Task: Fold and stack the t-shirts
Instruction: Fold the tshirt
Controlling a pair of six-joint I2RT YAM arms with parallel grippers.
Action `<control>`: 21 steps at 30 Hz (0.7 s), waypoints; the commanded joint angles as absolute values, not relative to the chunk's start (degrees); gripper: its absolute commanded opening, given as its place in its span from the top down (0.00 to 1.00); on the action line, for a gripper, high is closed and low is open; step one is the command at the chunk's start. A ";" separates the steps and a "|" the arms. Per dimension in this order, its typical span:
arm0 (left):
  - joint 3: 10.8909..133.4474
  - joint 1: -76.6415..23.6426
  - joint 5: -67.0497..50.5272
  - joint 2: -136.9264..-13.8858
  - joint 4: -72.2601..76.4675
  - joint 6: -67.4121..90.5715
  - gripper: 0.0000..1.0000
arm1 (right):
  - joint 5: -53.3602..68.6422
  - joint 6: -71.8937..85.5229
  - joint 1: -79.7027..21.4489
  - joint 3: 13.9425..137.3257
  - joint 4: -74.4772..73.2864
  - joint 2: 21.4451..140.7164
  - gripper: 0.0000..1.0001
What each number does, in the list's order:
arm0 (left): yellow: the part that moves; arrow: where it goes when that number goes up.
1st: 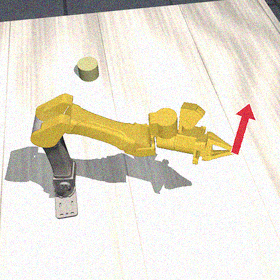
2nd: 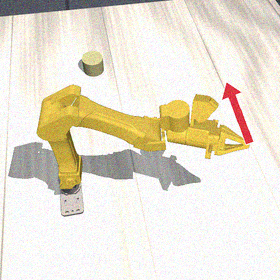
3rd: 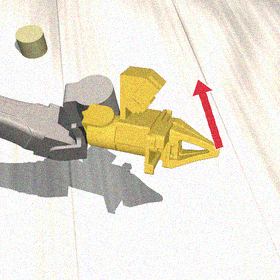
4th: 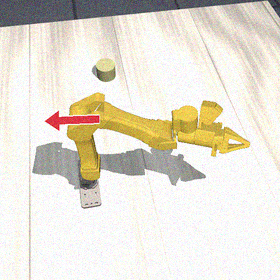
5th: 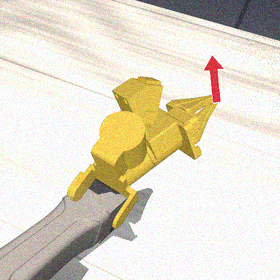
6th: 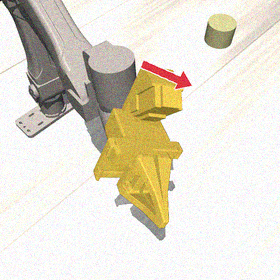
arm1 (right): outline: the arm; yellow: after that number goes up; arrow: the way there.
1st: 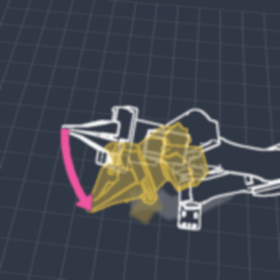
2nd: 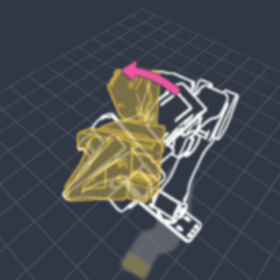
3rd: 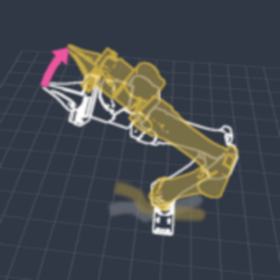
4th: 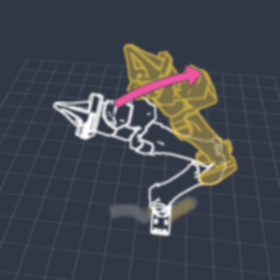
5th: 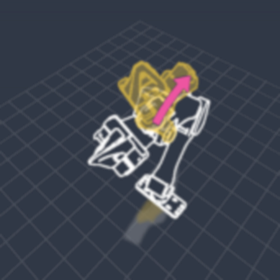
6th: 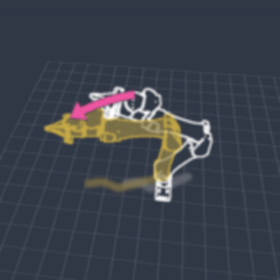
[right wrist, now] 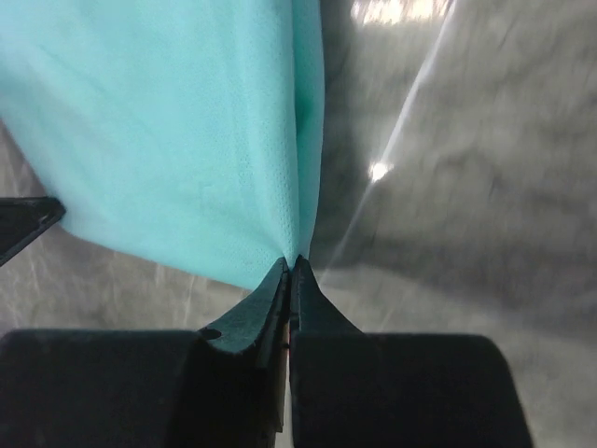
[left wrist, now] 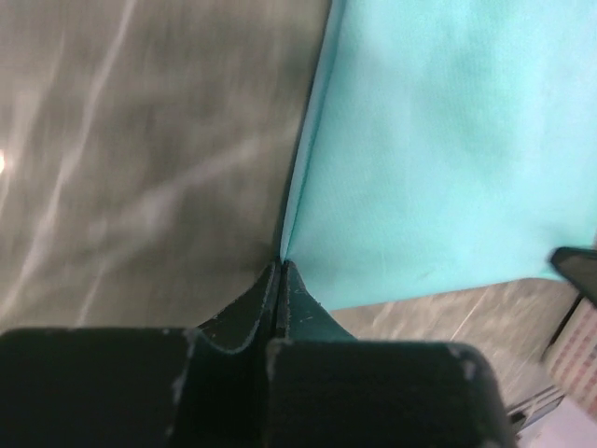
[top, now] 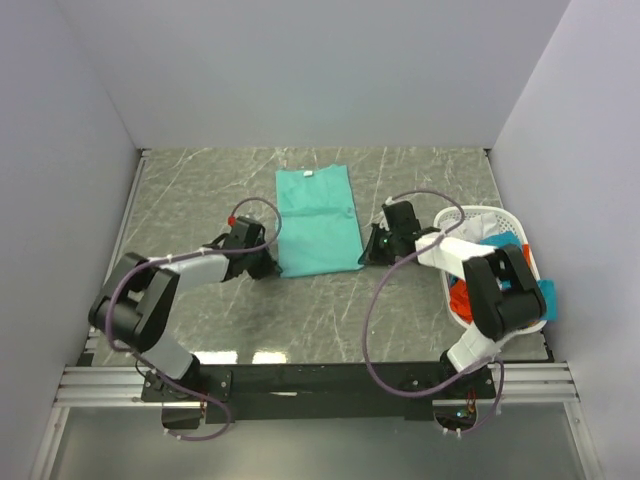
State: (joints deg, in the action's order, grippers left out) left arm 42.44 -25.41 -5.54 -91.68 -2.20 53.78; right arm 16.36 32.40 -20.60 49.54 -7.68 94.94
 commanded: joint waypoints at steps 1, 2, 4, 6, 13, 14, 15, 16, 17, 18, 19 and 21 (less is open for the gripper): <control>39.38 -28.29 -3.26 -84.74 -7.38 54.40 0.99 | 14.86 32.87 -22.76 46.34 -14.21 85.45 1.00; 38.24 -29.08 -1.34 -81.25 -8.17 54.84 0.99 | 14.68 32.78 -23.29 45.45 -15.37 83.52 1.00; 37.36 -31.27 -0.18 -75.62 -10.98 55.98 0.99 | 12.93 32.61 -25.13 43.07 -19.66 77.10 1.00; 36.13 -32.69 2.36 -71.83 -14.04 57.47 0.99 | 11.52 32.26 -27.23 41.84 -22.92 70.77 1.00; 33.31 -37.79 5.89 -54.61 -20.56 60.56 0.99 | 13.88 31.99 -30.67 41.92 -36.36 55.21 1.00; 33.05 -37.88 5.71 -53.36 -21.00 60.73 0.99 | 15.37 31.82 -30.67 42.36 -37.43 53.02 1.00; 33.05 -38.05 5.45 -52.22 -21.44 60.99 0.99 | 16.08 31.38 -30.76 43.23 -38.49 51.95 1.00; 33.22 -38.23 5.28 -50.38 -21.97 60.91 0.99 | 16.78 31.12 -30.76 43.68 -40.32 51.16 1.00; 33.40 -38.32 5.10 -49.58 -22.32 60.73 0.99 | 17.57 30.94 -30.85 44.12 -40.95 49.85 1.00; 33.66 -38.32 5.01 -48.87 -22.67 60.65 0.99 | 19.49 30.15 -30.76 45.17 -42.44 49.31 1.00; 34.27 -38.32 4.66 -47.65 -22.68 60.38 0.99 | 19.95 29.89 -30.85 45.78 -43.06 48.87 1.00; 34.89 -38.41 4.48 -46.67 -22.85 59.86 0.99 | 21.00 29.45 -30.85 47.10 -44.29 48.08 1.00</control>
State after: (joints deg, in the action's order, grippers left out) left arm 33.74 -38.37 2.90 -48.42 -21.10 59.88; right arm 18.20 31.48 -30.61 43.44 -39.00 49.69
